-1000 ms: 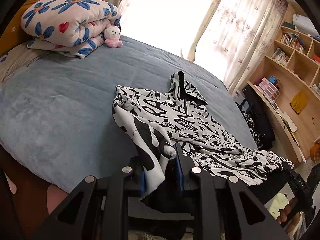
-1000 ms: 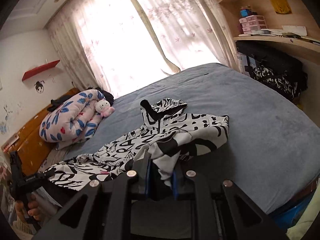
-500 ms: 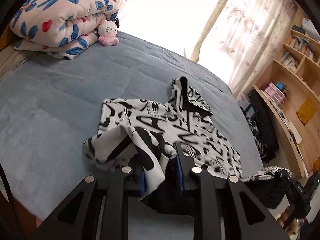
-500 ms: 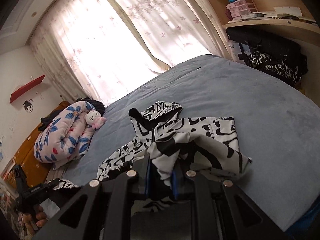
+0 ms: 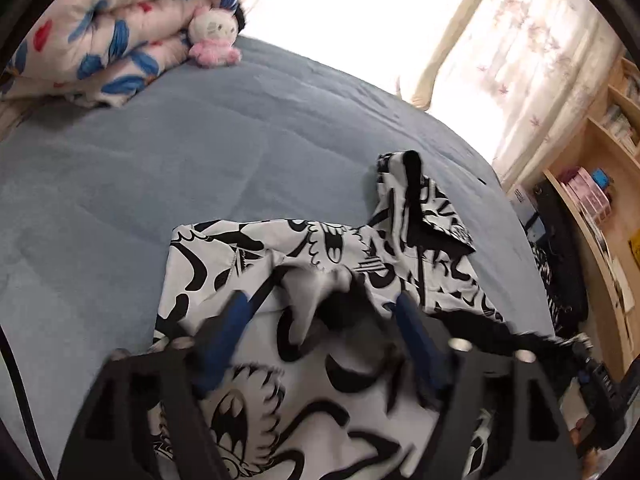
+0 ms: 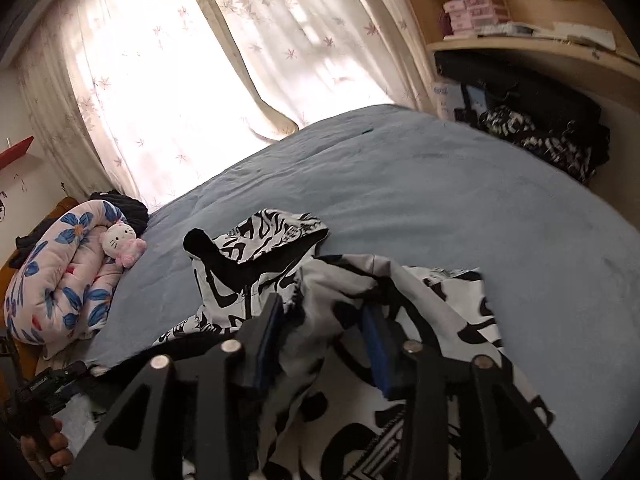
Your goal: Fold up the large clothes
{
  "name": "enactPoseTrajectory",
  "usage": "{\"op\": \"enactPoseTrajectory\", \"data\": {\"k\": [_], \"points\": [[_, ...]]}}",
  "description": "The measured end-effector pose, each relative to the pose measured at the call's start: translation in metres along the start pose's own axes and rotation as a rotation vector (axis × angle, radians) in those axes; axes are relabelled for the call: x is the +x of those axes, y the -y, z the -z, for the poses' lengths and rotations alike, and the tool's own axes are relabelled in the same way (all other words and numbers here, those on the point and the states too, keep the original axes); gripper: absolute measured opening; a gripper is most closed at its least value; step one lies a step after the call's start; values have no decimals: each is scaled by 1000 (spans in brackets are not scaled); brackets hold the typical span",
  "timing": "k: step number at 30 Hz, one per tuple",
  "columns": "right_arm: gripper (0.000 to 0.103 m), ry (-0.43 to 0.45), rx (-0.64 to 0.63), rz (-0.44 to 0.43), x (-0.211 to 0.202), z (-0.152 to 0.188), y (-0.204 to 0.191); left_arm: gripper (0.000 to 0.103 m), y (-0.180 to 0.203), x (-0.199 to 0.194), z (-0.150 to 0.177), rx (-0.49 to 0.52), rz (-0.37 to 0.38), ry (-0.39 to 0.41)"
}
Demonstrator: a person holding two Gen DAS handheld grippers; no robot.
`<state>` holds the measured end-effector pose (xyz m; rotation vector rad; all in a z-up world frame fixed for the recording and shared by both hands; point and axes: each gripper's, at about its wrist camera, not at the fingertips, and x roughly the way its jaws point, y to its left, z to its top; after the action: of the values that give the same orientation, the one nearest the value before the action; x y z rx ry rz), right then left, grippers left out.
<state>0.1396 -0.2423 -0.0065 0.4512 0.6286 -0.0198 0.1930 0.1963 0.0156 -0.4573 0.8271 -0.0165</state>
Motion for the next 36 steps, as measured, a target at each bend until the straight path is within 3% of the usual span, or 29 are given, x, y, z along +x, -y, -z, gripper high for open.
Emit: {"op": "enactPoseTrajectory", "data": {"k": [5,10,20,25,27,28,29,30,34,36], "points": [[66,23,10,-28,9,-6,6,78,-19,22,-11,-55,-3,-32],[69,21,-60,16,28,-16,15,78,-25,53,-9,20,-42,-101],[69,-229,-279,113,120,-7,49,78,-9,125,4,336,-121,-273],[69,-333,-369,142,153,6,50,78,-3,153,4,399,-174,-297],[69,-364,-385,137,163,12,50,77,-2,160,4,399,-155,-284],[64,-367,-391,129,165,15,49,62,-1,161,5,404,-144,-270],[45,-371,-405,118,167,18,46,37,2,161,6,421,-152,-247],[34,-375,-421,129,168,21,43,29,5,161,8,437,-183,-232],[15,-334,-458,170,159,27,34,8,10,146,15,459,-243,-148],[11,-281,-433,182,144,23,34,7,6,130,11,423,-246,-107]]}}
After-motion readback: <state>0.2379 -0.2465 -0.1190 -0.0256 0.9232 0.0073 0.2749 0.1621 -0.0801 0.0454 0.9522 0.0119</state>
